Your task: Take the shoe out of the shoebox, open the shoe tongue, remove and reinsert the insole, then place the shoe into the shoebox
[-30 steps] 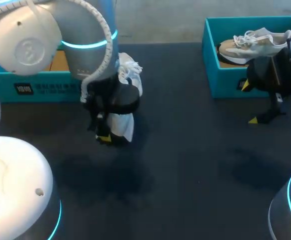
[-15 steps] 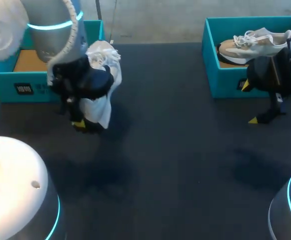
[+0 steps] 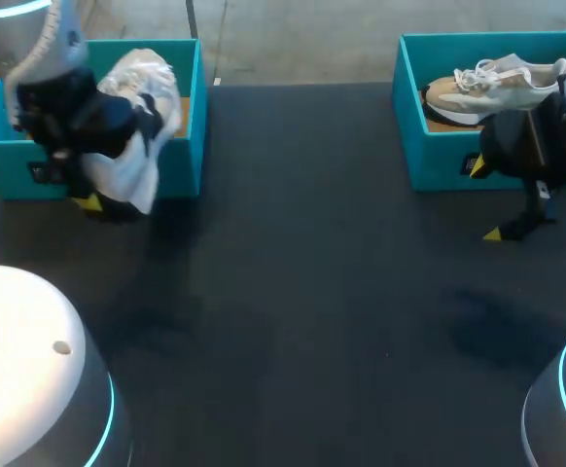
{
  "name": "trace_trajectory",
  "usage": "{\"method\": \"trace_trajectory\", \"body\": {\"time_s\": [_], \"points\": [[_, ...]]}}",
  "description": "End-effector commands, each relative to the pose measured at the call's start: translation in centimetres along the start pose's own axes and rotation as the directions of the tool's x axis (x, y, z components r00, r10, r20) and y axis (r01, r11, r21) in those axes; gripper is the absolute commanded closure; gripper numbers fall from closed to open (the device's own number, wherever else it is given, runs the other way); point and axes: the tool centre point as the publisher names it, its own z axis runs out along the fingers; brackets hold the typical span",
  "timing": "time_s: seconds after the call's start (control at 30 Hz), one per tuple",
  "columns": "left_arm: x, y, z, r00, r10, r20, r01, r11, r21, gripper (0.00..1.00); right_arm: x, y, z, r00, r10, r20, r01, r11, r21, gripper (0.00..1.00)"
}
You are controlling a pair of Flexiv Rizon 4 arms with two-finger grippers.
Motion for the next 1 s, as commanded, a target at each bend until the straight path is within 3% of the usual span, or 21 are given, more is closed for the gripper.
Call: {"method": "trace_trajectory", "body": {"time_s": [0.03,0.43,0.73,1.0], "points": [[0.2,4.6,-0.6,1.000,-0.004,0.009,0.004,0.999,0.051,1.00,-0.1,0.1,0.2,1.000,0.001,-0.002,-0.001,1.000,0.002,0.00],[-0.8,12.7,-1.3,0.999,-0.038,-0.013,0.039,0.997,0.062,1.00,-0.1,0.1,0.2,1.000,0.001,-0.002,-0.001,1.000,0.002,0.00],[-1.1,16.7,-0.7,0.998,-0.053,-0.044,0.055,0.998,0.035,1.00,-0.1,0.1,0.2,1.000,0.001,-0.002,-0.001,1.000,0.002,0.00],[-2.5,20.7,-0.8,0.997,-0.069,-0.047,0.070,0.997,0.018,1.00,-0.1,0.1,0.2,1.000,0.001,-0.002,-0.001,1.000,0.002,0.00]]}}
